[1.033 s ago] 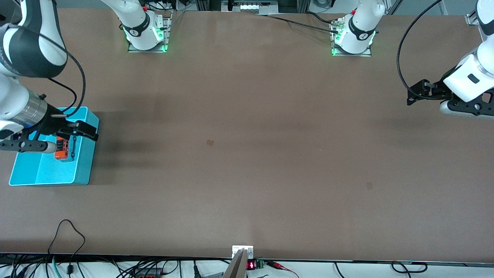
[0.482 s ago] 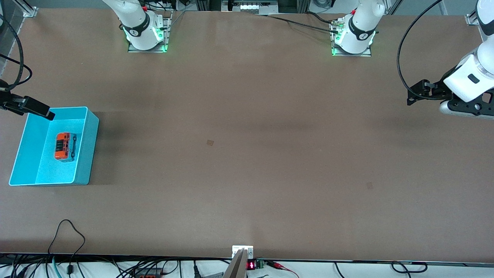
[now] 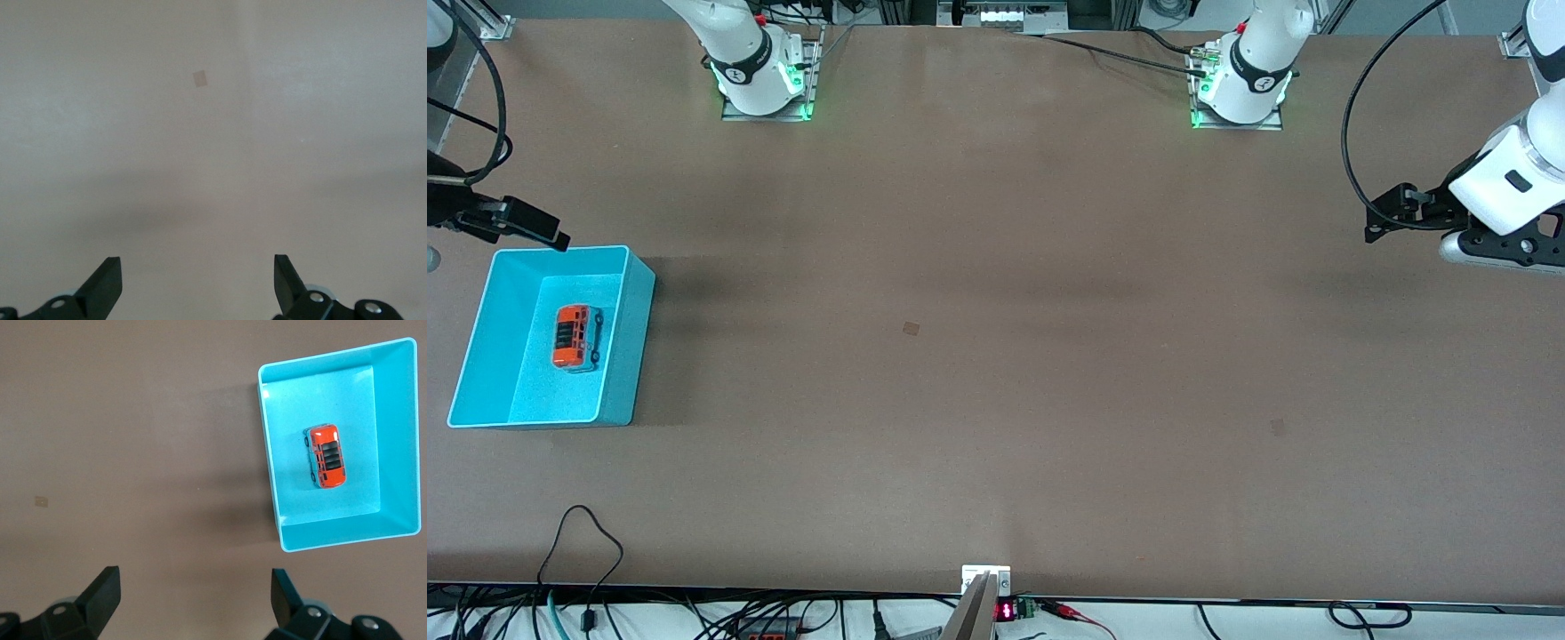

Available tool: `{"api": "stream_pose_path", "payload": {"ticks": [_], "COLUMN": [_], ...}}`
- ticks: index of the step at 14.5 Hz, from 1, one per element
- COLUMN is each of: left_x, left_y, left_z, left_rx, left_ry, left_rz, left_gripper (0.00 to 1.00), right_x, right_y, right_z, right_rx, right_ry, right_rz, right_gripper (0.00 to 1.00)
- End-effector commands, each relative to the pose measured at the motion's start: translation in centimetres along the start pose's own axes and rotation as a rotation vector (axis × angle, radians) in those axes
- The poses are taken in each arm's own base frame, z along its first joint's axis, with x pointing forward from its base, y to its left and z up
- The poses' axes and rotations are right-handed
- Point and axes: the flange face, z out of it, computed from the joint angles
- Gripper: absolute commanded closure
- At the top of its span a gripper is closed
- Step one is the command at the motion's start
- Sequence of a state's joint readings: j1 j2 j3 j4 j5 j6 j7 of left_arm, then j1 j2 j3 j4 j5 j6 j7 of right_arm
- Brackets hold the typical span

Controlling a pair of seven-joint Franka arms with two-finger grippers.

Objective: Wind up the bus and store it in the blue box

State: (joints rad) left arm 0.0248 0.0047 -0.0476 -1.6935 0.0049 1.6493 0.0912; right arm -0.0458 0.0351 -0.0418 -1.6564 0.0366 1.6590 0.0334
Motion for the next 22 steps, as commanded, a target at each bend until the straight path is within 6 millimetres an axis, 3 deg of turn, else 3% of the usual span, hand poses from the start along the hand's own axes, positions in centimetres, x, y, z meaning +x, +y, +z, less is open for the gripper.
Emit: {"api": "stream_pose_path", "payload": {"ticks": [1, 7, 14, 22], "left_x": [0.4, 0.4, 0.4, 0.4], "left_y": [-0.2, -0.2, -0.1, -0.2], "left_z": [-0.6, -0.5, -0.5, -0.5], "left_rx": [-0.016, -0.016, -0.016, -0.016], "left_ry": [0.009, 0.008, 0.008, 0.008], "left_rz": [0.002, 0.002, 0.005, 0.003], "left_gripper": [0.00, 0.00, 0.00, 0.00], "right_x": [-0.8, -1.1, -3.3, -3.7], "right_y": [-1.7, -0.4, -0.1, -0.1], "right_z": [0.1, -0.6, -0.8, -1.0], "right_rx": [-0.012, -0.012, -0.036, -0.035], "right_ry": [0.020, 0.023, 0.023, 0.017], "right_rz": [-0.042, -0.070, -0.085, -0.090], "right_gripper": [0.00, 0.00, 0.00, 0.00]}}
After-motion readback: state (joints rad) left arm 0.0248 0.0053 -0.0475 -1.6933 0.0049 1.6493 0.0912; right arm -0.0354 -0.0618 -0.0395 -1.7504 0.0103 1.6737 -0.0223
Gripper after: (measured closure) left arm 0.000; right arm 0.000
